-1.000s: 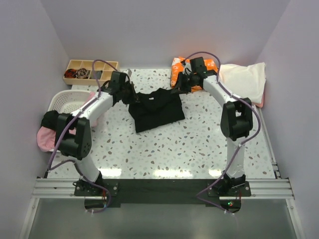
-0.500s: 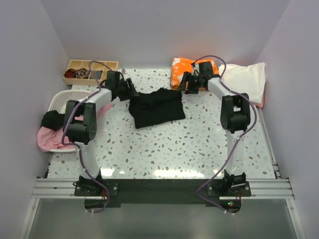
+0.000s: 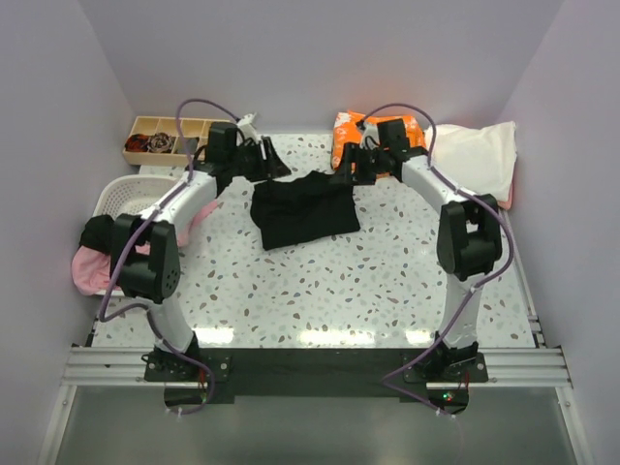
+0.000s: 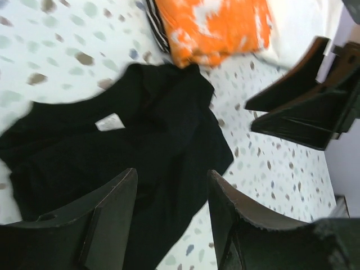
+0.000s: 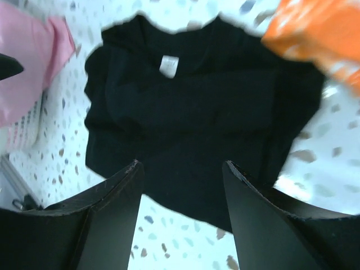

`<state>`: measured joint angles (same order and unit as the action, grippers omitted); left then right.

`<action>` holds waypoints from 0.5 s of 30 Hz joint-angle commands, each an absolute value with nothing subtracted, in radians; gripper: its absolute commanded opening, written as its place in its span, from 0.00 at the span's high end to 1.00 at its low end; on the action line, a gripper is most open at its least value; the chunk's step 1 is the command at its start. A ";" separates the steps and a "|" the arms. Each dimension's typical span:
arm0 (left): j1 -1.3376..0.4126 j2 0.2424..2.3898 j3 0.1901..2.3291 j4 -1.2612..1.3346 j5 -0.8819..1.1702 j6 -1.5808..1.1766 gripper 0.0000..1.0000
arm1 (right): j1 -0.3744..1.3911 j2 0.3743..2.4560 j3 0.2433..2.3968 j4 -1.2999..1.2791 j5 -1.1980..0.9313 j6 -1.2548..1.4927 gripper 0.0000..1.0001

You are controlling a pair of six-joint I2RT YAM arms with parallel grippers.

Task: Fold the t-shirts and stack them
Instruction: Fold the long partially folded tshirt into a neat square, then smooth out wrinkles on the folded tshirt

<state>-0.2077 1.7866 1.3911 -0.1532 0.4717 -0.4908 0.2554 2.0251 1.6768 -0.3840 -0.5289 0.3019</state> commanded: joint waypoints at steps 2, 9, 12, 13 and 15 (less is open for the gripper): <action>-0.291 1.873 1.373 -0.204 0.617 -0.440 0.44 | 0.330 2.051 1.657 -0.377 -0.566 0.322 0.40; -0.328 1.950 1.374 -0.202 0.637 -0.434 0.44 | 0.353 2.131 1.684 -0.370 -0.537 0.350 0.41; -0.328 1.989 1.397 -0.209 0.631 -0.423 0.45 | 0.353 2.164 1.712 -0.362 -0.528 0.345 0.41; -0.328 1.997 1.400 -0.195 0.630 -0.422 0.45 | 0.353 2.174 1.732 -0.361 -0.519 0.344 0.41; -0.328 2.022 1.425 -0.189 0.606 -0.414 0.45 | 0.354 2.203 1.758 -0.371 -0.511 0.325 0.41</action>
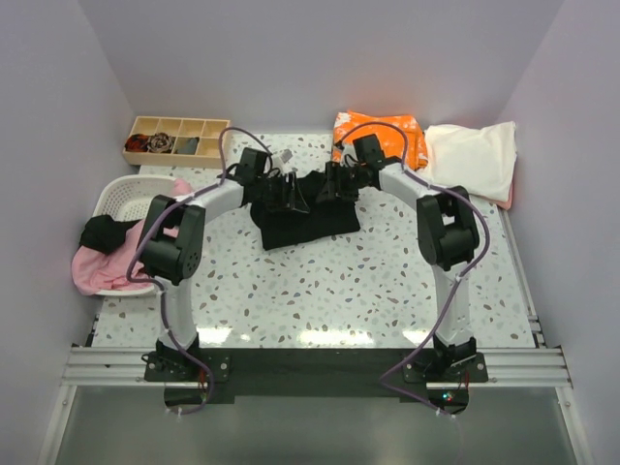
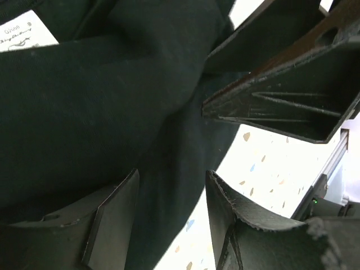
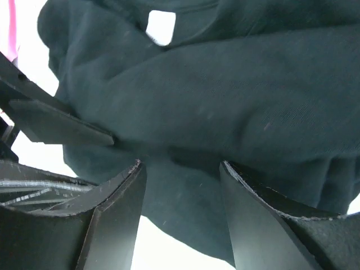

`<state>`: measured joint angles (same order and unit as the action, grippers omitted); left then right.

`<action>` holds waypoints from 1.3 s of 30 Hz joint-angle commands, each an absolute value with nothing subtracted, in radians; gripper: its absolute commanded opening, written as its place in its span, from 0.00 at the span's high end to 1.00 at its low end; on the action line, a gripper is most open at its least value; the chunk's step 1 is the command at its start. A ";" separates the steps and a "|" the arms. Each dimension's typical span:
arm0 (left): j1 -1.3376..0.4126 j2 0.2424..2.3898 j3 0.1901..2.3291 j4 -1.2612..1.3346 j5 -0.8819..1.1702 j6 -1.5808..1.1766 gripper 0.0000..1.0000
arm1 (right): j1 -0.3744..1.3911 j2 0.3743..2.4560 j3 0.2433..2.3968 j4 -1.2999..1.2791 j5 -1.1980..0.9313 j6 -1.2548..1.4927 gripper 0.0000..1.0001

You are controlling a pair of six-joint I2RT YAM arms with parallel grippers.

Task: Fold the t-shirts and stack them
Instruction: Smooth out wrinkles on the folded tshirt

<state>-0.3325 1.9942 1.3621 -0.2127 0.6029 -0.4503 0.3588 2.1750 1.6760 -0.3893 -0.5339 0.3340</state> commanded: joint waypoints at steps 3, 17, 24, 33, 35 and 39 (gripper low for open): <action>-0.328 2.054 1.472 -0.184 0.568 -0.396 0.45 | 0.354 2.238 1.808 -0.371 -0.493 0.314 0.40; -0.235 2.217 1.618 -0.187 0.434 -0.295 0.45 | 0.331 2.456 2.112 -0.439 -0.434 0.298 0.37; -0.196 2.243 1.594 -0.106 0.316 -0.262 0.45 | 0.298 2.511 2.161 -0.371 -0.439 0.328 0.34; -0.170 2.117 1.453 -0.017 0.094 -0.279 0.44 | 0.265 2.507 2.143 -0.408 -0.330 0.299 0.33; -0.161 2.053 1.405 0.046 0.069 -0.296 0.44 | 0.261 2.484 2.102 -0.361 -0.357 0.290 0.33; -0.161 1.884 1.339 0.100 0.048 -0.298 0.43 | 0.261 2.361 1.913 -0.206 -0.457 0.284 0.32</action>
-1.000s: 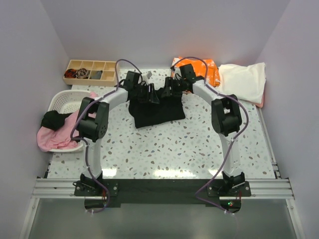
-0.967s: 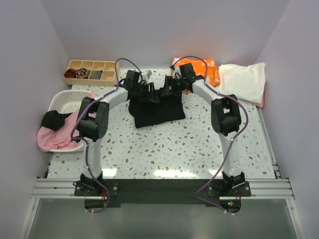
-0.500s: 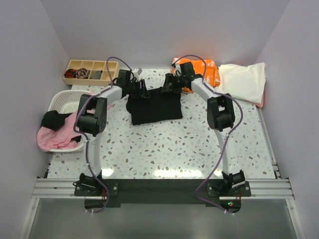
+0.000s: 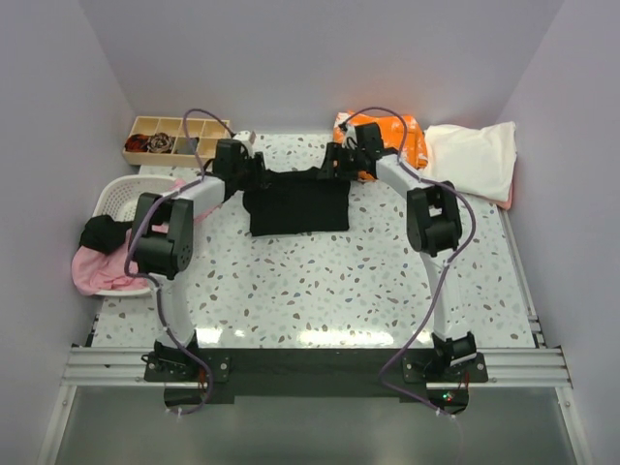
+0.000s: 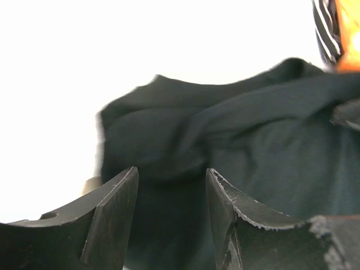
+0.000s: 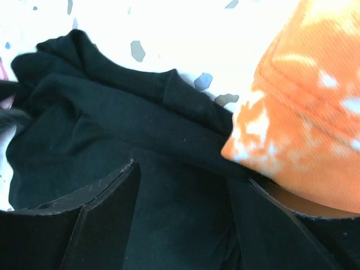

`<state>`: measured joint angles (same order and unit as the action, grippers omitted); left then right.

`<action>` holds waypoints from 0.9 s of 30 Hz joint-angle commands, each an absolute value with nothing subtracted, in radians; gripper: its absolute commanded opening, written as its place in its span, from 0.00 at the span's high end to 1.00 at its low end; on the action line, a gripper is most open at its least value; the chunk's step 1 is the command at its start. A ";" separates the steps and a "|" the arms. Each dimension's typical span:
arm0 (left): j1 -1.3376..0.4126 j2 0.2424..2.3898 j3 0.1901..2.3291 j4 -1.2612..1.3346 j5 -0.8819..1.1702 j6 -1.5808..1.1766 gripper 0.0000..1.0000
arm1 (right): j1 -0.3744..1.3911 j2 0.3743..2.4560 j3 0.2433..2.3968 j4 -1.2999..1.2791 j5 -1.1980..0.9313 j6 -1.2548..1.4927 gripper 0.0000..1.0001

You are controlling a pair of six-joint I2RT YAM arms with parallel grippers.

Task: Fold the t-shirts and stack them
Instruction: Smooth out wrinkles on the folded tshirt

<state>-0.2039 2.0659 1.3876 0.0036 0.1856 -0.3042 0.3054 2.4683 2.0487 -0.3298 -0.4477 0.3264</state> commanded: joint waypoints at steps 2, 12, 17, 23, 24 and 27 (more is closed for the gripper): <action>-0.161 1.832 1.321 0.094 0.025 -0.299 0.42 | 0.259 2.261 1.853 -0.129 -0.483 0.284 0.32; -0.163 1.792 1.209 0.093 0.187 -0.322 0.40 | 0.259 2.118 1.718 -0.245 -0.410 0.252 0.30; -0.163 1.844 1.151 0.132 0.212 -0.345 0.41 | 0.259 2.126 1.648 -0.259 -0.403 0.268 0.30; -0.163 1.885 1.109 0.201 0.213 -0.341 0.41 | 0.258 2.166 1.618 -0.218 -0.410 0.278 0.30; -0.163 1.890 1.109 0.212 0.216 -0.341 0.41 | 0.258 2.183 1.618 -0.213 -0.410 0.281 0.29; -0.163 1.907 1.109 0.242 0.236 -0.344 0.41 | 0.258 2.209 1.629 -0.206 -0.417 0.284 0.30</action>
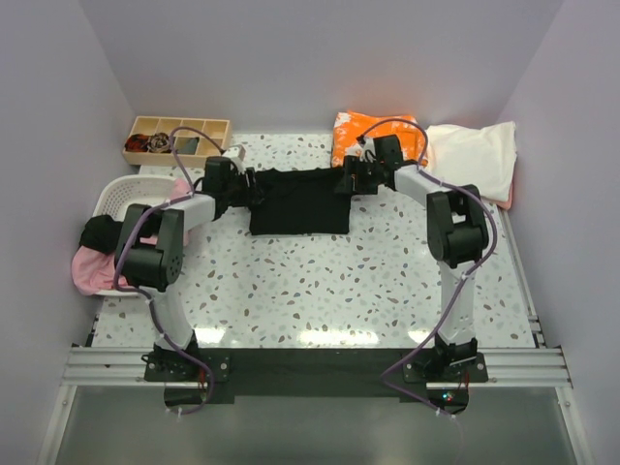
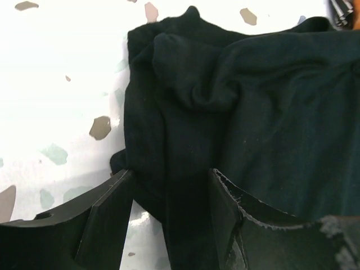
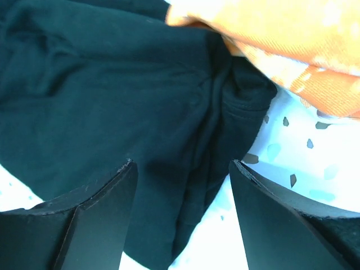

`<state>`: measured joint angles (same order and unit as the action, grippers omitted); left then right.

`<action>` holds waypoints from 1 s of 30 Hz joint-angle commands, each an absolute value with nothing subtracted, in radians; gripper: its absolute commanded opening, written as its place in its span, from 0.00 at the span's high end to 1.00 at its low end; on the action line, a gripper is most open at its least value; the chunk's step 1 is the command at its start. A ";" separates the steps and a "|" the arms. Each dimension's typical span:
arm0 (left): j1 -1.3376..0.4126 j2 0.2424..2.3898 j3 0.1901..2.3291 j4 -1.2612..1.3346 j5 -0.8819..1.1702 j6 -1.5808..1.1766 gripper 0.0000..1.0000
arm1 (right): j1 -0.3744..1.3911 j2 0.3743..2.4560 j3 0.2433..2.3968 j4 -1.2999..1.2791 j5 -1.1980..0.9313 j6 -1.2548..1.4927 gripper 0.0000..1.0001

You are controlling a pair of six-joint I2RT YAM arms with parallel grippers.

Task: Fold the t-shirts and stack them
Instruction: Smooth out wrinkles on the folded tshirt

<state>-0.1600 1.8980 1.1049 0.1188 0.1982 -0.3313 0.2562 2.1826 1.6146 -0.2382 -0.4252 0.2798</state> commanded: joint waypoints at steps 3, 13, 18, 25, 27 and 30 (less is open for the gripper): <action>-0.163 1.924 1.105 0.256 0.255 -0.357 0.41 | 0.259 2.249 1.644 -0.207 -0.443 0.294 0.30; -0.164 1.933 0.922 0.427 0.444 -0.485 0.43 | 0.291 2.329 1.626 -0.129 -0.696 0.386 0.52; -0.169 1.924 0.732 0.661 0.612 -0.632 0.69 | 0.322 2.321 1.491 0.091 -0.859 0.529 1.00; -0.169 1.745 0.447 0.945 0.752 -0.837 1.00 | 0.324 2.105 1.121 0.183 -0.878 0.612 1.00; -0.169 1.675 0.391 0.846 0.746 -0.818 1.00 | 0.328 2.037 1.051 0.116 -0.809 0.589 1.00; -0.169 1.528 0.368 0.654 0.706 -0.744 1.00 | 0.333 1.928 0.962 -0.027 -0.706 0.522 1.00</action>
